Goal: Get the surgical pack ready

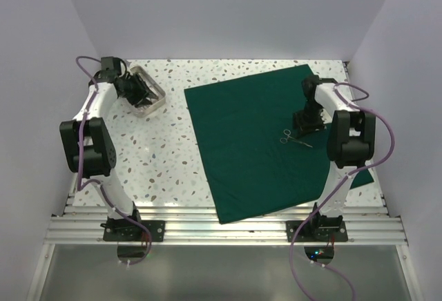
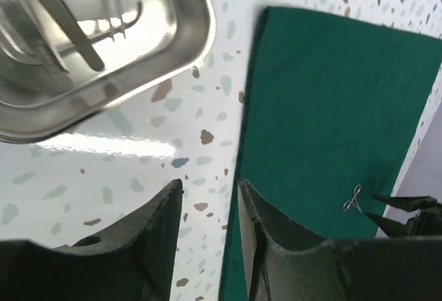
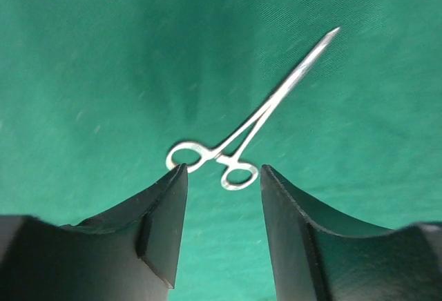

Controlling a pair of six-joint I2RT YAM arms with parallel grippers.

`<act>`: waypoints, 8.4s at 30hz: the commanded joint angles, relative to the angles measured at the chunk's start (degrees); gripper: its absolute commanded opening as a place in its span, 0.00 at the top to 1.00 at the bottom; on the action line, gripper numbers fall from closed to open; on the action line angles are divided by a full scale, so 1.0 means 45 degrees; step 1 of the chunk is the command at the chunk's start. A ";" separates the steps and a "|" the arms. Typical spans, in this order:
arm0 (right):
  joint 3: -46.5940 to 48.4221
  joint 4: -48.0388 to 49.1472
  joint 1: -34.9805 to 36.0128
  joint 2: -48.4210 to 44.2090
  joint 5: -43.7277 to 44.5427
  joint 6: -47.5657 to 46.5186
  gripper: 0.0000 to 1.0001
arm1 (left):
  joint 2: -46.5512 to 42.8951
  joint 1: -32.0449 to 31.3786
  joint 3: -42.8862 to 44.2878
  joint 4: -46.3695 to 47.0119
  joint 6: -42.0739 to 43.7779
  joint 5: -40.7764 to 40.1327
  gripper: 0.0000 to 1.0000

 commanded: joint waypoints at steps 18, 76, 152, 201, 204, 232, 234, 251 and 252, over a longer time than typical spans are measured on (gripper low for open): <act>-0.1505 -0.0316 -0.1281 -0.0424 0.1344 0.1367 0.59 | -0.0471 -0.0641 -0.0363 0.0346 0.0539 0.0588 0.60; -0.3947 0.4703 -0.1144 -0.3159 -0.0609 -0.2167 1.00 | -0.1232 -0.1285 -0.1356 0.1692 0.0306 0.2498 0.55; 0.1835 0.1969 0.2333 -0.2300 -0.4046 -1.1113 0.29 | 0.1987 0.1466 0.1490 0.2791 -0.0965 0.1585 1.00; 0.1932 0.0934 0.8111 0.1018 -0.3326 -1.4981 1.00 | -0.2578 0.0882 -0.2528 0.0756 0.1729 -0.2496 0.58; 0.2419 0.0992 0.9011 0.1469 -0.2973 -1.4826 1.00 | -0.3068 0.0882 -0.3213 0.1010 0.1497 -0.2771 0.51; -0.1328 0.1793 0.7178 -0.2923 -0.1820 -1.4219 1.00 | 0.5056 0.1352 0.4578 -0.0981 0.1028 -0.3670 0.67; -0.1446 0.1755 0.6924 -0.3041 -0.1820 -1.4336 1.00 | 0.4998 0.1371 0.4579 -0.1001 0.1028 -0.3728 0.71; -0.0607 0.1676 0.6259 -0.2709 -0.2152 -1.5001 1.00 | 0.1800 0.0824 0.2160 -0.1197 0.2199 -0.3806 1.00; -0.0587 0.1657 0.6239 -0.2748 -0.2172 -1.5059 1.00 | 0.1543 0.0747 0.2002 -0.1023 0.2200 -0.3787 1.00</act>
